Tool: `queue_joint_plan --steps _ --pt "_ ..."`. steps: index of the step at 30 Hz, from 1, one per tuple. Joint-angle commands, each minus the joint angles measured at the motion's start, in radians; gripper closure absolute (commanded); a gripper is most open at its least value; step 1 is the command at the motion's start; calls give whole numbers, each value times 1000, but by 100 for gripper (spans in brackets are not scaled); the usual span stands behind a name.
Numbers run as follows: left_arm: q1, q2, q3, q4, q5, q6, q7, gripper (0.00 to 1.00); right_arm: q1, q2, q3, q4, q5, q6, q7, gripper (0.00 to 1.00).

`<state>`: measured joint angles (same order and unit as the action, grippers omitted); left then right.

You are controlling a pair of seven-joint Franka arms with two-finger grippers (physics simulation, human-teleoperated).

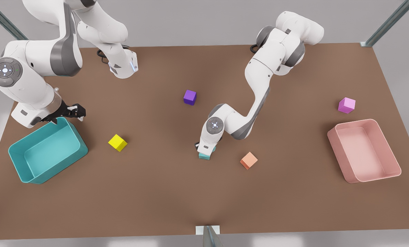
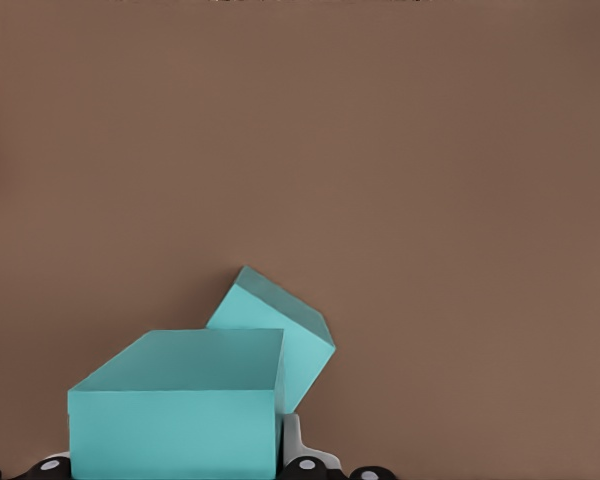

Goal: Stack the two blue cubes on top of each other

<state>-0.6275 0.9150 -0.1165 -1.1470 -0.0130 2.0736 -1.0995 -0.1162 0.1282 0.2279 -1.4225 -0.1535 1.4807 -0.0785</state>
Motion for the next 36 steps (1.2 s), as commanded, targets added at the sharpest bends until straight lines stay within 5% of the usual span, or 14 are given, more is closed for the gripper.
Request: queue_joint_plan --steps 1,15,18,36 --pt "-3 4 0 9 -4 3 -226 39 0 2 1 0 0 0 -29 0" --pt "-8 18 0 33 -2 34 -226 25 0 4 1 2 0 0 -29 0" --pt "-4 18 0 35 -2 34 -223 0 0 5 2 2 0 0 -29 0" --pt "12 -60 -2 61 -47 -133 -230 0 0 10 2 5 2 1 -29 0"
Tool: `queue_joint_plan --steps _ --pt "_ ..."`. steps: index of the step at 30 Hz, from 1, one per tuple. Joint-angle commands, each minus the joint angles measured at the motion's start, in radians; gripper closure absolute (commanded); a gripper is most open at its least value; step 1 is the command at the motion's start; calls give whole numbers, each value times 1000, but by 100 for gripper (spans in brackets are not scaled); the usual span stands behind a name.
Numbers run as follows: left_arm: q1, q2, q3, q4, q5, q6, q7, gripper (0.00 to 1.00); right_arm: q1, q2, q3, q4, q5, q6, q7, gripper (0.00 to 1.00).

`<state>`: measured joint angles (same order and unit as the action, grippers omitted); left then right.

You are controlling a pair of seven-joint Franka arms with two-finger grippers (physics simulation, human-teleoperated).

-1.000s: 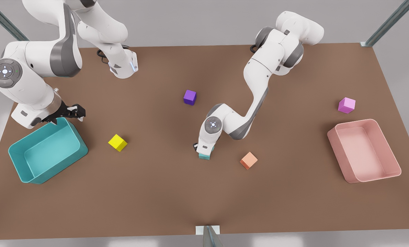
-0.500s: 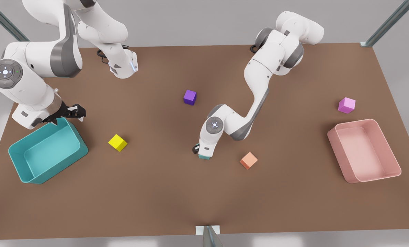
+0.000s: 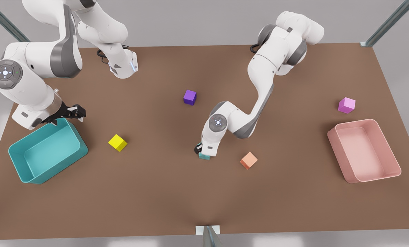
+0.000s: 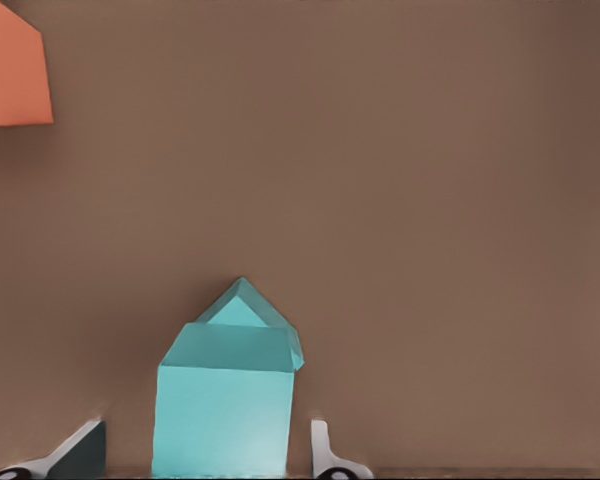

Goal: Stack the two blue cubes on top of each other

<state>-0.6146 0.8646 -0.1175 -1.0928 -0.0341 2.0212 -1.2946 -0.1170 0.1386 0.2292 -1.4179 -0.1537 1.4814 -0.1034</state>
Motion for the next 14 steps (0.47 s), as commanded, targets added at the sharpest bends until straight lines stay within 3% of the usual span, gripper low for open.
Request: queue_joint_plan --steps 1,3,6,8,10,11,14 --pt "1 -27 1 7 -29 -121 -34 0 0 -1 1 0 2 0 -4 0" --pt "133 -163 1 7 -52 -344 36 0 0 -1 1 0 2 0 -4 0" --pt "410 -294 4 7 6 -688 756 0 0 -2 1 4 -1 -1 -4 0" --pt "527 -344 2 4 25 -749 1018 0 0 -2 1 7 -1 0 -4 0" --pt "533 -547 2 -272 105 -658 1233 0 0 -2 -1 7 -3 -1 -4 0" --pt "550 -602 2 -317 96 -633 1236 0 0 -2 -1 7 -3 -1 -4 0" --pt "547 -615 2 -312 86 -677 1236 0 0 -2 -1 7 0 -1 -4 0"
